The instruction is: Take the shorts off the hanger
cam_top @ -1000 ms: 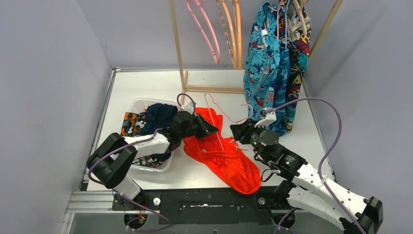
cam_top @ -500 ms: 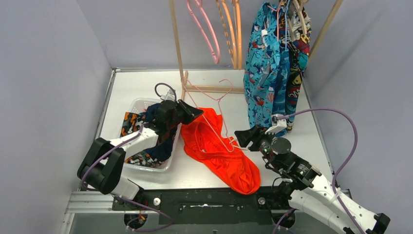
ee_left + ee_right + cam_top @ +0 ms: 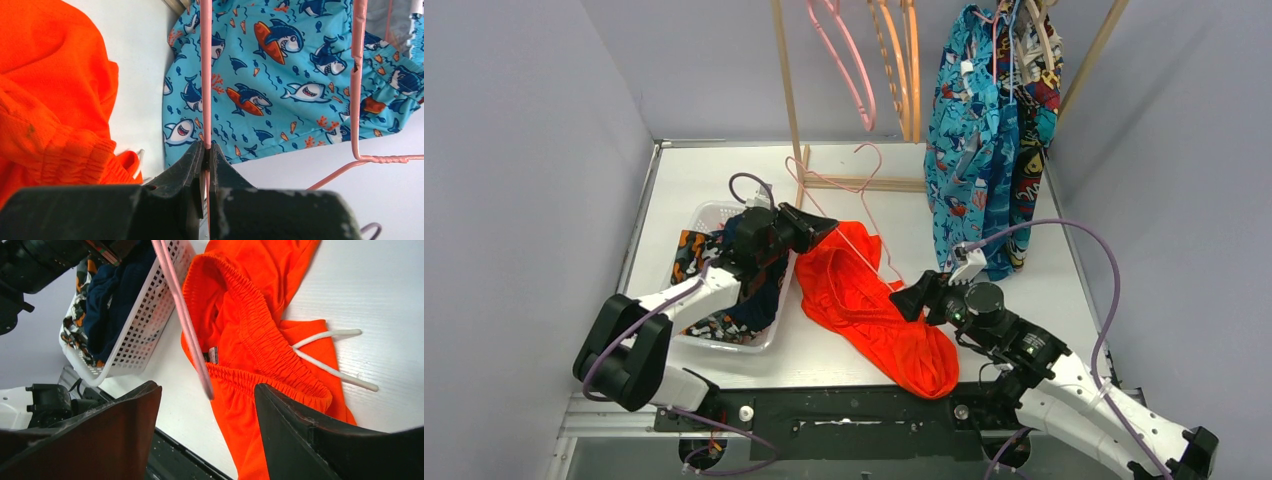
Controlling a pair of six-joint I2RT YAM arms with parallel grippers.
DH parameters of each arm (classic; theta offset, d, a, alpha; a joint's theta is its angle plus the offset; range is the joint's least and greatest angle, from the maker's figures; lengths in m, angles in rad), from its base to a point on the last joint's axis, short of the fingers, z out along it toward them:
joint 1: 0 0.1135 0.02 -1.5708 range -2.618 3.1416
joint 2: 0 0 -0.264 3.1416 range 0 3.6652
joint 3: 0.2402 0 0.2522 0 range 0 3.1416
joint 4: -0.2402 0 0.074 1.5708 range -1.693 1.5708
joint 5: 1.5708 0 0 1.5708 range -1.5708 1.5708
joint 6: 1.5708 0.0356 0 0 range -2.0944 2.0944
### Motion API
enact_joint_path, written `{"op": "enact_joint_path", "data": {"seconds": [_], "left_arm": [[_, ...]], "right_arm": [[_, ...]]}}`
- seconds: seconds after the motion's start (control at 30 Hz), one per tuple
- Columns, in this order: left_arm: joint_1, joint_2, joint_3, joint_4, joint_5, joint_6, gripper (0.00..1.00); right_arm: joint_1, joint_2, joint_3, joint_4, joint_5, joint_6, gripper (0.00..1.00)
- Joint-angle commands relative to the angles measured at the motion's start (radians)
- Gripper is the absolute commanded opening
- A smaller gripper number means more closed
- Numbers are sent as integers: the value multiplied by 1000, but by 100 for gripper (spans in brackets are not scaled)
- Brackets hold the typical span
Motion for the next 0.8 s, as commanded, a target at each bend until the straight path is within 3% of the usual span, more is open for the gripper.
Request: {"op": "enact_joint_path", "data": {"seconds": [0.0, 0.07, 0.23, 0.5, 0.67, 0.7, 0.77], "left_arm": [[-6, -66, -30, 105, 31, -59, 0], [-15, -75, -37, 103, 41, -66, 0], [-35, -88, -60, 124, 28, -93, 0], [-46, -74, -109, 171, 44, -145, 0], [-46, -57, -94, 146, 49, -114, 0], [-45, -44, -74, 133, 72, -81, 4], [-47, -19, -27, 94, 123, -32, 22]], "right_arm": [[8, 54, 23, 33, -51, -25, 69], [8, 81, 21, 50, -83, -49, 65], [8, 99, -3, 185, -113, -34, 43], [8, 129, 6, 239, -156, -13, 8], [10, 113, 15, 222, -156, -3, 0], [11, 107, 22, 192, -125, 6, 0], [11, 111, 53, 89, -40, 45, 0]]}}
